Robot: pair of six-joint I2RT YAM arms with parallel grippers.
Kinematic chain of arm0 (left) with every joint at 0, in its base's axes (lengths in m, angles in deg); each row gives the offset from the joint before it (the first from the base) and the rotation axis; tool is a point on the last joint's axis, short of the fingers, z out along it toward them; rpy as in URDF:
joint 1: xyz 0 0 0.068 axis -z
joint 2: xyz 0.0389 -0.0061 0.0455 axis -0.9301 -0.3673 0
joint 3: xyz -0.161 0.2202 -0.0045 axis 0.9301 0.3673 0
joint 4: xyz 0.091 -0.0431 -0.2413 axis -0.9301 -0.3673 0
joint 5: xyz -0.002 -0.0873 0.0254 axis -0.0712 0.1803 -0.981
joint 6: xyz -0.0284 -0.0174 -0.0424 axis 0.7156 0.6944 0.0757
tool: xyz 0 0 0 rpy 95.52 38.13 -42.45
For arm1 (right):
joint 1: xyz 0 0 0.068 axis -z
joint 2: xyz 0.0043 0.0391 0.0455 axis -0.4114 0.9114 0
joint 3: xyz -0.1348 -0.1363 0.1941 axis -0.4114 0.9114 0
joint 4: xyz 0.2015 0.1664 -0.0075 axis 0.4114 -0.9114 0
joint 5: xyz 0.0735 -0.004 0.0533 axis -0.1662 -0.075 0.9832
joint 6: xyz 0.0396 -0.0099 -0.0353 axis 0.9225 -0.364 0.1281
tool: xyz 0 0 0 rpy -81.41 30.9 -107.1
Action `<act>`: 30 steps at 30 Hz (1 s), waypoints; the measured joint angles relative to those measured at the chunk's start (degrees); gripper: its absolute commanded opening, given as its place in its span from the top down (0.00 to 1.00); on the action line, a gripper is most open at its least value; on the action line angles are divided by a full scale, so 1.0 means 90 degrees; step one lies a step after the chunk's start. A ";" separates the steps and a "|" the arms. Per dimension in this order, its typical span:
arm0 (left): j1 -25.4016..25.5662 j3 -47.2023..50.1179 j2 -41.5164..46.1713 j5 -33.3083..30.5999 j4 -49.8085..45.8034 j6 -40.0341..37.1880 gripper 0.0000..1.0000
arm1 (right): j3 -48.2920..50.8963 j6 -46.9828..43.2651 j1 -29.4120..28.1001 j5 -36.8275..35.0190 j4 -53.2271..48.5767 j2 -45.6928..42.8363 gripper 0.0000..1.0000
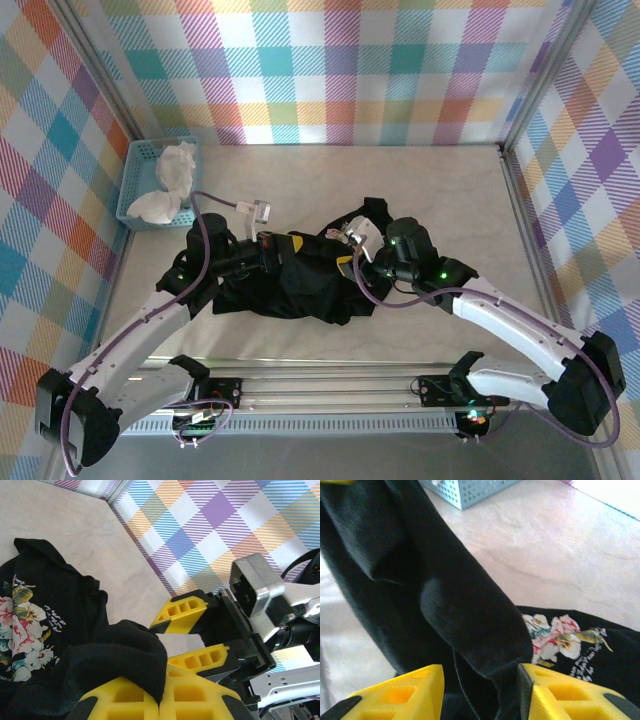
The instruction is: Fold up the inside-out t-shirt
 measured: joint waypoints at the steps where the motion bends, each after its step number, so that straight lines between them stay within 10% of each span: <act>1: 0.0000 0.0000 0.0000 0.0002 0.0000 0.0000 1.00 | -0.0049 -0.0070 0.0000 -0.0104 -0.0068 0.0078 0.52; 6: 0.0000 0.0000 0.0005 0.0029 -0.0002 0.0002 1.00 | -0.0199 -0.0216 0.0000 -0.0515 -0.0202 0.0427 0.55; 12: 0.0000 0.0000 0.0024 0.0000 -0.0036 -0.0007 1.00 | -0.0389 -0.0053 0.0022 -0.0641 -0.0238 0.0658 1.00; 23: -0.0231 0.0036 0.0277 -0.0437 -0.0165 0.0102 1.00 | -0.0403 0.1520 0.1814 0.1661 -0.0313 -0.0556 1.00; 30: -0.0270 0.0073 0.0080 -0.0418 -0.0272 0.0090 0.72 | -0.0306 0.2157 0.1897 0.2861 0.0024 -0.0282 1.00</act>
